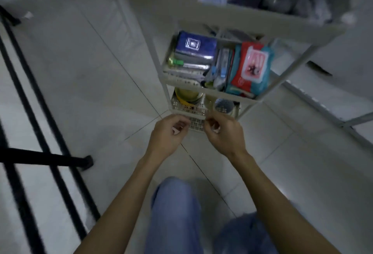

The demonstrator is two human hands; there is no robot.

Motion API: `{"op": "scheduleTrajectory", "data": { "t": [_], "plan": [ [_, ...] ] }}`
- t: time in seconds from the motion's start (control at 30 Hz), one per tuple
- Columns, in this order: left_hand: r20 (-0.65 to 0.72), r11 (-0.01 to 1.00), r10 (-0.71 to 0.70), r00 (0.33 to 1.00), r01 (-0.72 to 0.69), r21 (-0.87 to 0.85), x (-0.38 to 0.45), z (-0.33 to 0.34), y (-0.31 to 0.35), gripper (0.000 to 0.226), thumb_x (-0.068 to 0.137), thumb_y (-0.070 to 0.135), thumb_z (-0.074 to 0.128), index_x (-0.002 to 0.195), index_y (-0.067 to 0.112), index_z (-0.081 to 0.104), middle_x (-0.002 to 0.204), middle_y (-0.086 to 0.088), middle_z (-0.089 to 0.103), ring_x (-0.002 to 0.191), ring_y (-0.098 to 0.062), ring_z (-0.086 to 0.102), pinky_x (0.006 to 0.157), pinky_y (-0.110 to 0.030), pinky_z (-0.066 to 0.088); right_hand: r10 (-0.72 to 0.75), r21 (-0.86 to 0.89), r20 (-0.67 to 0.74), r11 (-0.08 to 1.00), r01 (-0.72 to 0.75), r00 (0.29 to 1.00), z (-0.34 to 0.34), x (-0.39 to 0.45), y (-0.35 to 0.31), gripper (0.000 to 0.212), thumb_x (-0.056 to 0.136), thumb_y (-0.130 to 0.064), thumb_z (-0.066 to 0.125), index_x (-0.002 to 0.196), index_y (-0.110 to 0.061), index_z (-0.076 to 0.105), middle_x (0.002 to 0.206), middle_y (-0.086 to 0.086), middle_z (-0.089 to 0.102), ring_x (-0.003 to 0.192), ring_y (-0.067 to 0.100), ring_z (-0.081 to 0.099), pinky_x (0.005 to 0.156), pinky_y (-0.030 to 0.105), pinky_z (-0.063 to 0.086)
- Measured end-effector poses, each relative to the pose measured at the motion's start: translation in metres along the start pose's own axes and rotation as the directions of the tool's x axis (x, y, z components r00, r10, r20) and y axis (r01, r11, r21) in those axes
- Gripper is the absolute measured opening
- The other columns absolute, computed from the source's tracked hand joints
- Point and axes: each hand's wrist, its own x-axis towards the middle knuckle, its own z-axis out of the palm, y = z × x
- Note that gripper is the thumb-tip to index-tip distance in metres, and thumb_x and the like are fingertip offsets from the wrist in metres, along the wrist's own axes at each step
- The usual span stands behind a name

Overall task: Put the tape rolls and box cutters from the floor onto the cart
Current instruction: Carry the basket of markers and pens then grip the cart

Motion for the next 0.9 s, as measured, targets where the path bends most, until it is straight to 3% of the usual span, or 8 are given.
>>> {"op": "scheduleTrajectory", "data": {
  "t": [0.17,0.37,0.47,0.53,0.67,0.9],
  "plan": [
    [0.056,0.992,0.029,0.998,-0.035,0.119,-0.023,-0.098,0.111,0.014,0.092,0.023,0.071,0.103,0.031,0.075,0.097,0.023,0.067,0.092,0.0,0.064,0.076,-0.02,0.052,0.083,-0.05,0.113,0.996,-0.078,0.99,-0.109,0.002,-0.092,0.025,0.091,-0.039,0.057,0.108,-0.025,0.068,0.098,-0.005,0.07,0.081,0.013,0.064,0.063,0.036,0.055],
    [0.108,0.985,0.061,0.992,-0.078,0.154,-0.04,-0.197,0.214,0.015,0.094,0.025,0.068,0.107,0.03,0.074,0.103,0.018,0.067,0.095,0.001,0.06,0.077,-0.019,0.048,0.168,-0.054,0.083,0.985,-0.164,0.982,-0.218,0.008,-0.187,0.016,0.093,-0.033,0.061,0.106,-0.024,0.065,0.102,-0.005,0.067,0.082,0.01,0.056,0.065,0.032,0.051],
    [0.109,0.976,0.096,0.989,-0.115,0.183,-0.042,-0.226,0.241,0.021,0.095,0.026,0.068,0.116,0.025,0.072,0.109,0.011,0.066,0.101,-0.006,0.06,0.08,-0.023,0.049,0.184,-0.037,0.022,0.982,-0.183,0.983,-0.249,0.016,-0.216,0.017,0.094,-0.029,0.064,0.107,-0.019,0.067,0.1,-0.008,0.061,0.081,0.009,0.055,0.063,0.021,0.042],
    [0.099,0.966,0.124,0.987,-0.143,0.218,-0.039,-0.236,0.249,0.026,0.095,0.028,0.067,0.121,0.024,0.07,0.114,0.007,0.067,0.106,-0.012,0.061,0.083,-0.027,0.05,0.189,-0.038,-0.023,0.981,-0.19,0.982,-0.262,0.021,-0.225,0.019,0.093,-0.023,0.068,0.111,-0.015,0.068,0.104,-0.004,0.063,0.085,0.01,0.055,0.066,0.021,0.039],
    [0.087,0.946,0.166,0.982,-0.183,0.267,-0.021,-0.244,0.247,0.031,0.094,0.028,0.068,0.125,0.024,0.067,0.118,0.004,0.065,0.11,-0.02,0.063,0.087,-0.037,0.055,0.204,-0.057,-0.093,0.976,-0.21,0.974,-0.274,0.03,-0.223,0.021,0.092,-0.021,0.071,0.112,-0.015,0.069,0.106,0.001,0.066,0.09,0.017,0.06,0.071,0.031,0.047],
    [0.052,0.944,0.175,0.983,-0.182,0.275,0.034,-0.237,0.236,0.036,0.095,0.026,0.068,0.131,0.021,0.063,0.125,0.002,0.058,0.115,-0.018,0.059,0.093,-0.032,0.051,0.296,-0.085,-0.077,0.95,-0.302,0.952,-0.283,0.051,-0.18,0.028,0.093,-0.023,0.067,0.12,-0.015,0.067,0.115,0.001,0.063,0.094,0.014,0.056,0.069,0.025,0.041]
  ]
}}
